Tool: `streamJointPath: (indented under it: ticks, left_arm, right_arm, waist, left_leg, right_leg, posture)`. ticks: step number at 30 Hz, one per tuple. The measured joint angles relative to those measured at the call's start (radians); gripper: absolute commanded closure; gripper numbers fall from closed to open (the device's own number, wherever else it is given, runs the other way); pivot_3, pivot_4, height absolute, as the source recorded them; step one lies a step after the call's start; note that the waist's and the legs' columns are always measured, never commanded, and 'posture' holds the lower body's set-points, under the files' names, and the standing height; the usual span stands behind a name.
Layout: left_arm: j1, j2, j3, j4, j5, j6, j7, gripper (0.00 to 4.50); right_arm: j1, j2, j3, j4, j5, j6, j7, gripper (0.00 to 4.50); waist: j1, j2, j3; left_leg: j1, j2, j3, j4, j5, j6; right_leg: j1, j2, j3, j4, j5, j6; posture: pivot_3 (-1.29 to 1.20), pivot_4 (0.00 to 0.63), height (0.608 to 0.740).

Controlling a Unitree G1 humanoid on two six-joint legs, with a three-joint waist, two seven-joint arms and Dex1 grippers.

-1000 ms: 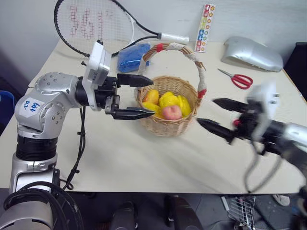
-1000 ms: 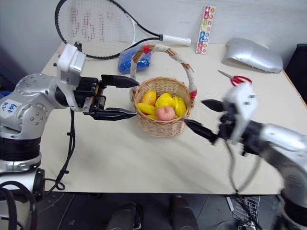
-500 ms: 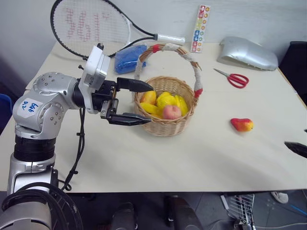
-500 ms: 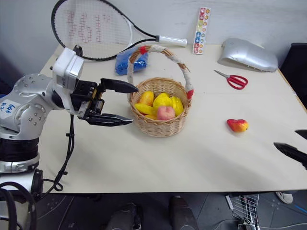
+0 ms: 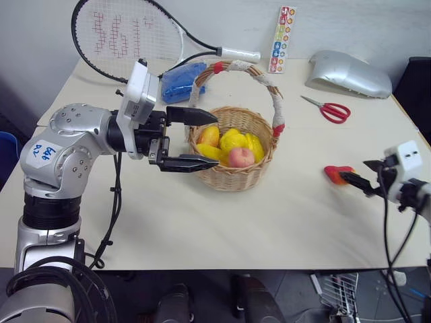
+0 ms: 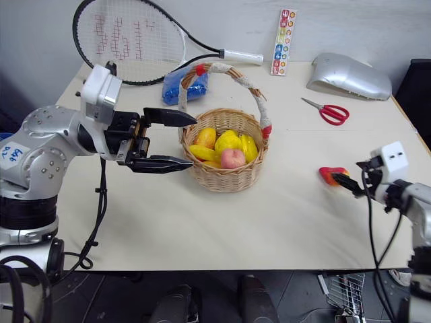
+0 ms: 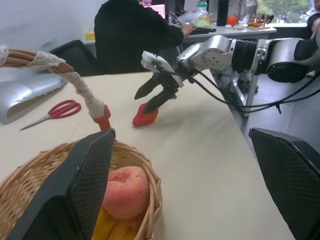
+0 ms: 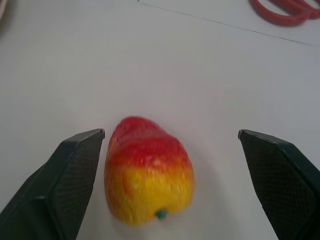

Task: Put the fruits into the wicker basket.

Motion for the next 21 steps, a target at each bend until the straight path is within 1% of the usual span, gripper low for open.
streamJointPath:
  ticks: [3,4,6,9,10,11,13,16,19,21]
  left_arm:
    - [0.004,0.009,0.006,-0.001,0.0,0.003,0.012,0.0]
    - [0.005,0.013,0.006,-0.002,0.0,0.005,0.017,0.0]
    - [0.006,0.02,0.01,-0.002,0.0,0.006,0.021,0.0]
    - [0.007,0.026,0.023,-0.002,0.001,0.006,0.029,0.0]
    - [0.007,0.027,0.024,-0.003,0.001,0.006,0.03,0.0]
    - [0.007,0.029,0.025,-0.003,0.001,0.006,0.03,0.0]
    - [0.007,0.034,0.025,-0.002,0.002,0.006,0.031,0.0]
    - [0.007,0.044,0.027,0.001,0.004,0.004,0.033,0.0]
    - [0.007,0.045,0.026,0.005,0.005,0.001,0.034,0.0]
    - [0.007,0.046,0.027,0.006,0.005,-0.002,0.033,0.0]
  right_arm:
    - [-0.042,0.004,0.021,0.061,0.001,0.015,0.013,0.06]
    - [-0.049,0.004,0.024,0.08,0.0,0.021,0.013,0.45]
    - [-0.049,0.004,0.026,0.094,-0.004,0.034,0.011,0.96]
    - [-0.043,0.001,0.027,0.088,0.0,0.081,0.011,1.94]
    - [-0.034,-0.005,0.026,0.074,0.003,0.095,0.021,2.19]
    - [-0.024,-0.011,0.026,0.064,0.009,0.106,0.028,2.27]
    - [0.017,-0.024,0.02,0.008,0.03,0.136,0.059,2.29]
    - [0.093,-0.034,0.007,-0.147,0.108,0.187,0.14,2.29]
    - [0.15,-0.068,-0.032,-0.403,0.264,0.284,0.236,2.29]
    - [0.153,-0.091,-0.054,-0.574,0.357,0.35,0.257,2.29]
  waist:
    - [0.003,0.0,0.0]
    - [0.002,0.0,0.0]
    - [0.001,0.0,0.0]
    - [0.0,0.0,0.0]
    - [0.001,0.001,0.0]
    - [0.001,0.001,0.0]
    - [0.002,0.001,0.0]
    - [0.002,0.001,0.0]
    - [-0.002,0.003,0.0]
    - [-0.001,0.002,0.0]
  left_leg:
    - [-0.001,0.001,-0.001,0.0,0.0,0.0]
    - [-0.001,0.001,-0.001,0.0,0.0,0.0]
    - [-0.001,0.001,0.0,0.0,0.0,0.0]
    - [-0.001,0.001,0.0,0.0,0.0,0.0]
    - [-0.001,0.001,0.0,0.0,0.0,0.0]
    - [-0.001,0.001,0.0,0.0,0.0,0.0]
    - [-0.001,0.001,0.0,0.0,0.0,0.0]
    - [-0.001,0.001,0.0,0.0,0.0,0.0]
    - [-0.001,0.001,0.0,0.0,0.0,-0.001]
    - [-0.001,0.002,-0.001,0.0,0.0,-0.002]
  right_leg:
    - [-0.001,0.0,0.0,-0.001,0.0,0.0]
    - [-0.001,0.0,0.0,-0.001,0.0,0.0]
    - [-0.001,0.0,0.0,-0.001,0.0,0.0]
    - [-0.001,0.0,0.0,0.0,0.0,0.0]
    - [-0.001,0.0,0.0,0.0,0.0,0.0]
    - [-0.001,0.0,0.0,0.0,0.0,0.0]
    - [-0.001,0.0,0.0,-0.001,0.0,0.0]
    - [-0.001,0.0,0.0,0.0,0.0,0.0]
    - [-0.001,0.001,0.0,0.002,0.0,0.0]
    - [-0.001,0.002,0.0,0.002,0.0,0.0]
  posture:
    - [0.0,0.15,0.74]
    - [0.0,0.15,0.74]
    - [0.0,0.15,0.74]
    - [0.0,0.15,0.74]
    - [0.0,0.15,0.74]
    - [0.0,0.15,0.74]
    - [0.0,0.15,0.74]
    - [0.0,0.15,0.74]
    - [0.0,0.15,0.74]
    - [0.0,0.15,0.74]
